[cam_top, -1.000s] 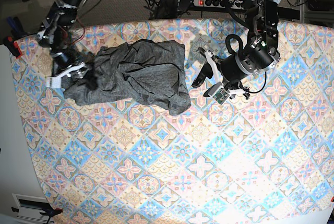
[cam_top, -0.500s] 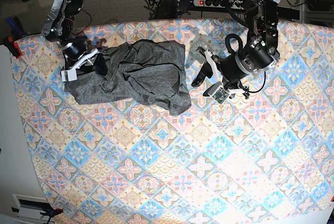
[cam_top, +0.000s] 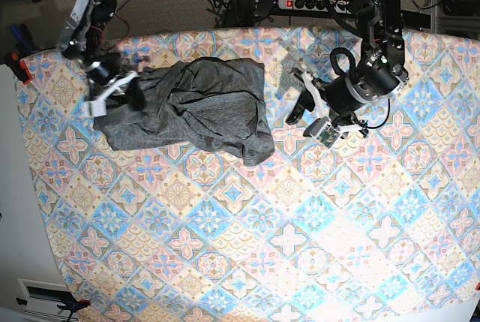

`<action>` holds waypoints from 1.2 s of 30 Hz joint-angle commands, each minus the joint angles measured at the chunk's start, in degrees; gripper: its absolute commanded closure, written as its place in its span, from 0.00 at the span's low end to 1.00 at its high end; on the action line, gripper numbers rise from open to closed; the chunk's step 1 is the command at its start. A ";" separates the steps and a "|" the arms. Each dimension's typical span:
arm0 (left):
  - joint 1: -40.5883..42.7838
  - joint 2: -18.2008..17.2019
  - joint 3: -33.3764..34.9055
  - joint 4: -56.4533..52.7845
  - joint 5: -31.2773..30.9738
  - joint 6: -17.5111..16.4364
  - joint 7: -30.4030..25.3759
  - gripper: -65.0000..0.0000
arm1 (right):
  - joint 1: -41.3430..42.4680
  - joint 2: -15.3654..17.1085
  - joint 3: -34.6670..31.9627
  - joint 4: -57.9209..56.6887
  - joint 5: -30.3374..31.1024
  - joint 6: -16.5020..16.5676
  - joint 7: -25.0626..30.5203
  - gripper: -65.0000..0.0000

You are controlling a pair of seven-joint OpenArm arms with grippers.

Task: Layout the t-shirt on the table in an organized manner, then fold the t-shirt properly
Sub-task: 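Lift the shirt bundle with the right gripper and move it inward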

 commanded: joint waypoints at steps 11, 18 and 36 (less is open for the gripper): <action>0.69 0.04 -5.43 1.02 -0.88 -0.01 -0.79 0.65 | 7.02 5.44 3.31 3.32 -8.34 -5.41 2.00 1.00; 1.57 -0.05 -5.43 0.93 -0.79 -0.01 -0.79 0.65 | 7.02 0.95 -1.00 16.77 -26.89 -5.41 4.90 1.00; 1.84 0.04 -5.16 0.84 -0.70 -0.01 -0.79 0.65 | -6.43 -12.58 -16.29 21.69 -60.39 -14.29 40.06 1.00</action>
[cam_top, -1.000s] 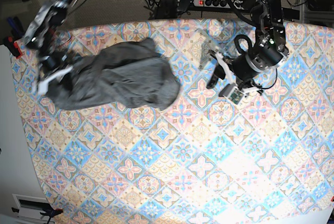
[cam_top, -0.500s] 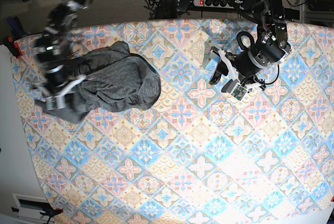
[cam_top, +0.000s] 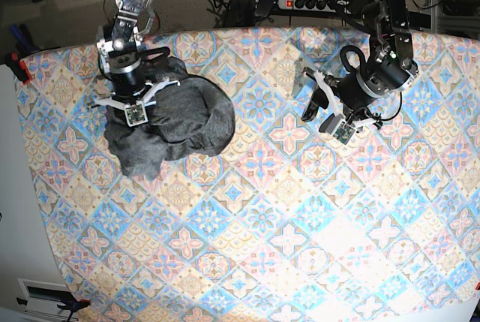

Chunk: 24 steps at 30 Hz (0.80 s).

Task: Layout the t-shirt on the table in an organized manner, then fold the t-shirt properly
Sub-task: 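Lift the shirt bundle with the right gripper and move it inward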

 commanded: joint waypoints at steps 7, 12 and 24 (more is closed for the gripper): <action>-0.48 -0.07 -0.02 0.75 -0.94 -0.01 -1.23 0.65 | -0.16 -0.06 -6.01 -6.06 -15.78 0.05 7.33 1.00; -0.48 -0.16 -0.20 0.75 -0.85 -0.01 -1.23 0.65 | -1.66 -0.06 -6.18 -10.72 -24.05 -0.04 15.42 1.00; -0.57 -0.16 -0.02 0.66 -0.85 -0.01 -1.23 0.65 | -1.83 0.03 -5.83 -12.04 -32.31 -0.04 18.93 0.67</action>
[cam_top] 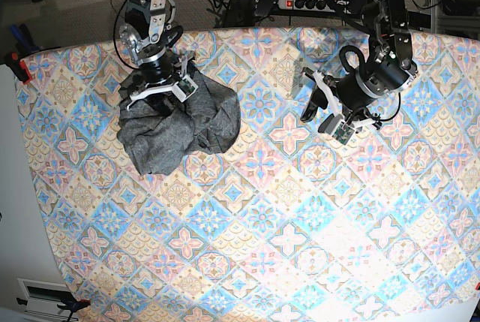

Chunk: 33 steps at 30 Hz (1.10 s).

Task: Layout the t-shirt on the table in an organized manner, then fold the t-shirt properly
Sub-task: 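Lift the shirt bundle with the right gripper and move it inward, then press the shirt bundle down with the right gripper and release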

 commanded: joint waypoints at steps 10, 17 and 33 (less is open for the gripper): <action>-0.59 -0.20 -0.09 -0.15 -0.77 -0.01 -1.23 0.65 | -5.58 -0.15 0.05 12.72 -0.40 1.29 9.04 0.72; -0.59 -0.20 -0.09 -0.15 -0.77 -0.01 -1.23 0.65 | -7.42 -0.15 0.14 13.34 7.69 1.29 12.12 0.73; -0.33 -0.29 -0.09 1.78 4.51 -0.01 -1.58 1.00 | 6.12 -0.15 9.54 10.18 23.51 1.65 8.16 1.00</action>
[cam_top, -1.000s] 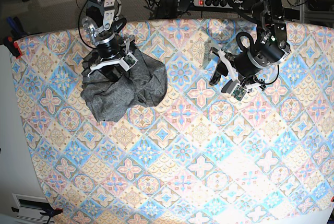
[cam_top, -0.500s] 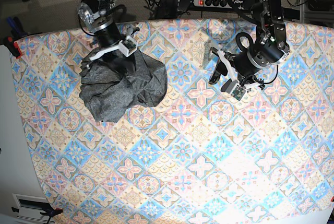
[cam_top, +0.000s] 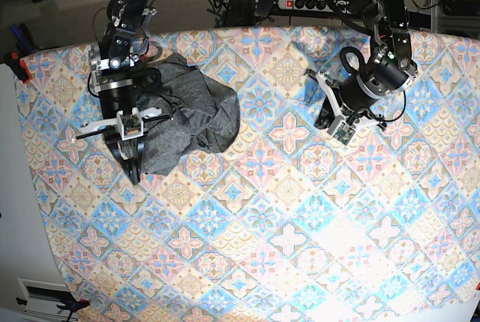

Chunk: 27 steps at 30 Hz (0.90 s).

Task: Layout the t-shirt on the table in an organized manner, then fold the t-shirt properly
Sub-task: 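Press the shirt bundle down with the right gripper and release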

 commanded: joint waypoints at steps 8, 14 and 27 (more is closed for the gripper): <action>1.98 -0.03 -0.49 1.68 7.17 -0.01 -1.36 1.00 | -1.36 -0.19 0.17 -13.68 -0.75 0.38 -1.77 1.00; 4.79 -0.03 -0.75 2.03 10.34 -0.01 -1.45 1.00 | 2.07 -0.19 0.17 -24.23 -0.75 0.38 -1.59 1.00; 8.40 2.17 -3.12 2.03 13.24 0.08 -1.45 1.00 | 2.68 -0.19 0.34 -14.47 -0.66 0.38 -1.59 1.00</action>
